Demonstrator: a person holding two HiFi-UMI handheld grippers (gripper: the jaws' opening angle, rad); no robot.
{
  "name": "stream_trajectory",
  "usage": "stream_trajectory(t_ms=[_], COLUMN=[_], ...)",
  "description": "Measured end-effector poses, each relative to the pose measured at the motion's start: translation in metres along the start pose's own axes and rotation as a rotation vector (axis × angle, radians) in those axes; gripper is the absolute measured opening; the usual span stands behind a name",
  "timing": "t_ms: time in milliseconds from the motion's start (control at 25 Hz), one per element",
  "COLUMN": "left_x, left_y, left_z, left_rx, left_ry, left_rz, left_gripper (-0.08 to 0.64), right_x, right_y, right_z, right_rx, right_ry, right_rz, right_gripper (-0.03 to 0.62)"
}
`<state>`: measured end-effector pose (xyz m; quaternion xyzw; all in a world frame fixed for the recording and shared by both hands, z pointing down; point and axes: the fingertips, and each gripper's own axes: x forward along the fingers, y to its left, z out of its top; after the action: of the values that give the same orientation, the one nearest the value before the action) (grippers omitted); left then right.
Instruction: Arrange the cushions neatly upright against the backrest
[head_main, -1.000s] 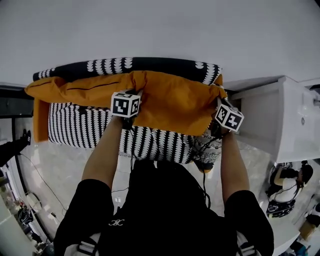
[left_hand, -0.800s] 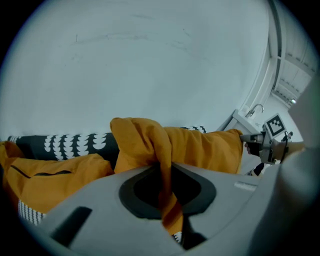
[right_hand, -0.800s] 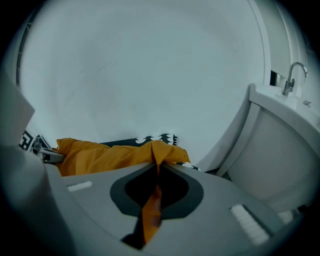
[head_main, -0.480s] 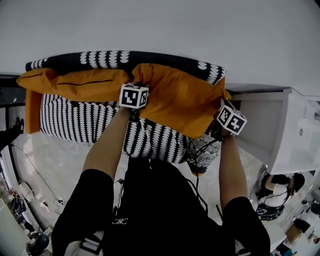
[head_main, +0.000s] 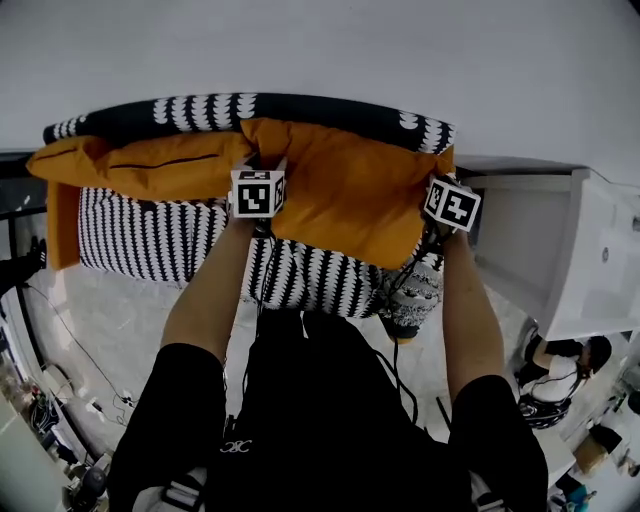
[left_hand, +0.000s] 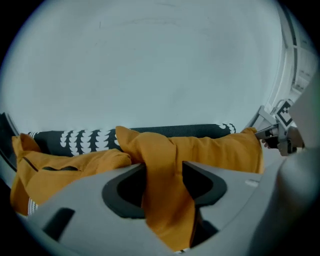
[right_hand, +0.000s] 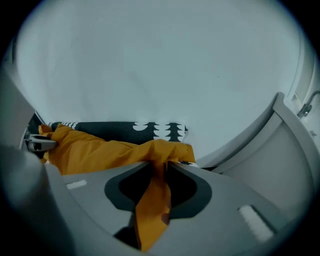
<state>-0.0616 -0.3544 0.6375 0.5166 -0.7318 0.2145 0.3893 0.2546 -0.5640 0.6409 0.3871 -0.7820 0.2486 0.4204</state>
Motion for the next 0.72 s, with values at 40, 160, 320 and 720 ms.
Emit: stream_trajectory(t_ms=[40, 160, 320, 720], left_x=[-0.006, -0.032, -0.072, -0.17], left_y=[0.0, 0.001, -0.002, -0.021], left_z=[0.004, 0.023, 0.042, 0.053], left_rx=[0.014, 0.061, 0.065, -0.016], left_ry=[-0.007, -0.084, -0.173, -0.257], left_rz=[0.0, 0.036, 0.069, -0.042], left_gripper=[0.251, 0.265, 0.178, 0.011], right_x=[-0.003, -0.022, -0.064, -0.182], right_y=[-0.005, -0.018, -0.019, 0.095], right_z=[0.001, 0.006, 0.008, 0.026], right_rx=[-0.009, -0.007, 0.045, 0.025], right_ry=[0.009, -0.023, -0.128, -0.418], right_rz=[-0.035, -0.134, -0.18, 0.038], right_gripper=[0.131, 0.206, 0.109, 0.006])
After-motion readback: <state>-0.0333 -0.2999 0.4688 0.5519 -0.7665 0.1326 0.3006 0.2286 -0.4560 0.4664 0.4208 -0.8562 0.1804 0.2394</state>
